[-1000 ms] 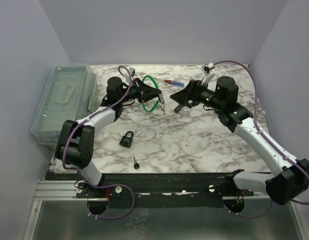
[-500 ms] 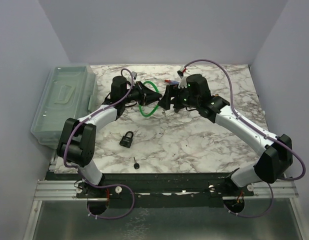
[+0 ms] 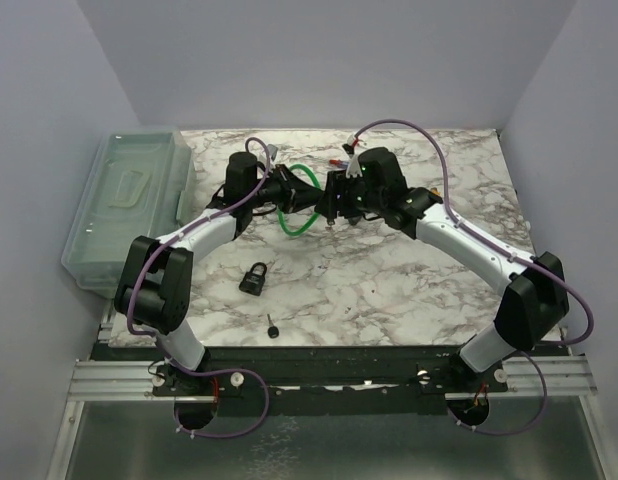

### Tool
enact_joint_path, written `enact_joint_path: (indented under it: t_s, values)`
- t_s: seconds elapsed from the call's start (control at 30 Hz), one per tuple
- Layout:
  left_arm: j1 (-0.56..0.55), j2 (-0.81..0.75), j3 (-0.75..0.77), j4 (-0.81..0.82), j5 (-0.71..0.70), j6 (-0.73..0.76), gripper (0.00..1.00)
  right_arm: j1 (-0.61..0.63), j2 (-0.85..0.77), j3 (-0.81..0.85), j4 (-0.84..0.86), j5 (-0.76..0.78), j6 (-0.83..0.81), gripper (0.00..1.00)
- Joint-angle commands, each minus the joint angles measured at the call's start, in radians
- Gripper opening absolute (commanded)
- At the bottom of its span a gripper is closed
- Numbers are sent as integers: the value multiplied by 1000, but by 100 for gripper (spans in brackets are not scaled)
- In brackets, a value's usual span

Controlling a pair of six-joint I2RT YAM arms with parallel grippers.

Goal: Unlock with the key

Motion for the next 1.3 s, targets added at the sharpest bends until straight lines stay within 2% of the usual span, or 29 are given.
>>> enact_joint_path:
  t_s: [0.0, 0.1, 0.23, 0.5, 0.6, 0.67, 0.77, 0.93, 1.1, 1.2, 1.27]
  values:
    - [-7, -3, 41, 7, -14, 24, 0, 13, 27, 26, -20, 21, -15, 55]
    - [-7, -3, 43, 4, -14, 27, 0, 16, 32, 21, -15, 25, -12, 50]
    - [-9, -6, 46, -1, -15, 32, 0, 17, 34, 17, -10, 24, -9, 39]
    - [-14, -4, 51, -8, -9, 45, 0, 19, 24, -41, 35, 3, 32, 1]
    - [-15, 6, 70, -27, 9, 62, 0, 19, 6, -86, 61, 4, 60, 0]
    - [-15, 7, 77, -51, 3, 77, 7, 18, -10, -115, 74, 18, 83, 0]
    - [-16, 5, 88, -83, -5, 111, 32, 19, -44, -176, 88, 65, 129, 0]
    - [-36, 4, 117, -136, -5, 184, 64, 19, -130, -320, 138, 120, 216, 0]
    - [-54, -7, 168, -226, -24, 296, 73, 17, -221, -440, 150, 190, 273, 0]
    - [-75, -22, 212, -326, -90, 414, 73, 10, -261, -485, 146, 201, 292, 0]
    - [-99, -41, 228, -391, -163, 507, 70, -4, -280, -508, 144, 192, 304, 0]
